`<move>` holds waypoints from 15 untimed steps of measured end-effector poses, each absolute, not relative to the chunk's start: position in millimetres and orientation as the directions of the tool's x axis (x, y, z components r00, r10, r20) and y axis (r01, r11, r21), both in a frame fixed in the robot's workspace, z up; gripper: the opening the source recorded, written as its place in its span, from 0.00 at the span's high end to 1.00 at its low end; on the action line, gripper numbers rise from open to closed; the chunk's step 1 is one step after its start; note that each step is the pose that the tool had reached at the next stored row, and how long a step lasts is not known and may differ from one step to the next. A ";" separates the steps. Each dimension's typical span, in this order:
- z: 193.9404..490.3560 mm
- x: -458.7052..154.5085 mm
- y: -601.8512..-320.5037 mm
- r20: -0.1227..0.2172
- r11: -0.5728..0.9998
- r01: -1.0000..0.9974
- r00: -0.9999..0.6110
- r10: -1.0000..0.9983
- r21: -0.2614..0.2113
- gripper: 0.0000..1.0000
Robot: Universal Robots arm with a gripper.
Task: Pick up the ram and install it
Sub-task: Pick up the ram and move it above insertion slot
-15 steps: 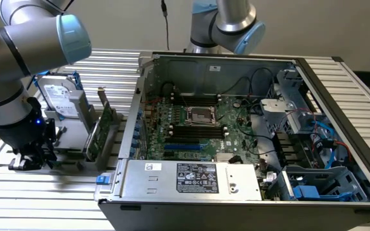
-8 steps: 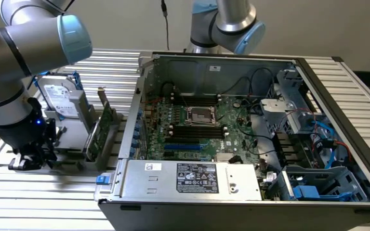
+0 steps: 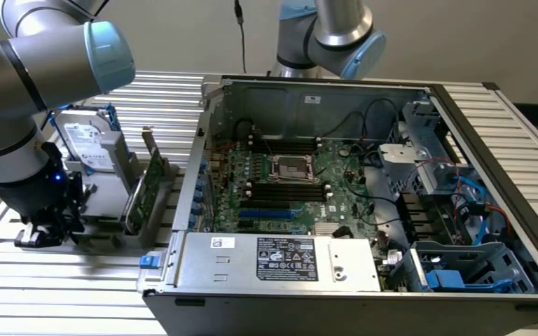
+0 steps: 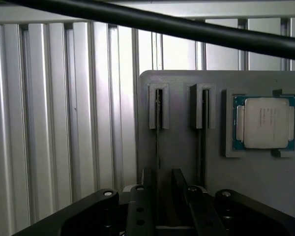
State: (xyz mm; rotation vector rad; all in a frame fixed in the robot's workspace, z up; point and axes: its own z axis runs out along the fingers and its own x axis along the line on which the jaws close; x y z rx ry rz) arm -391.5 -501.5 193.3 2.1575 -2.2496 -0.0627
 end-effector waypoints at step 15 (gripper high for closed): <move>192.5 -391.0 -501.8 -0.010 0.044 -0.998 -0.044 -0.999 0.048 0.86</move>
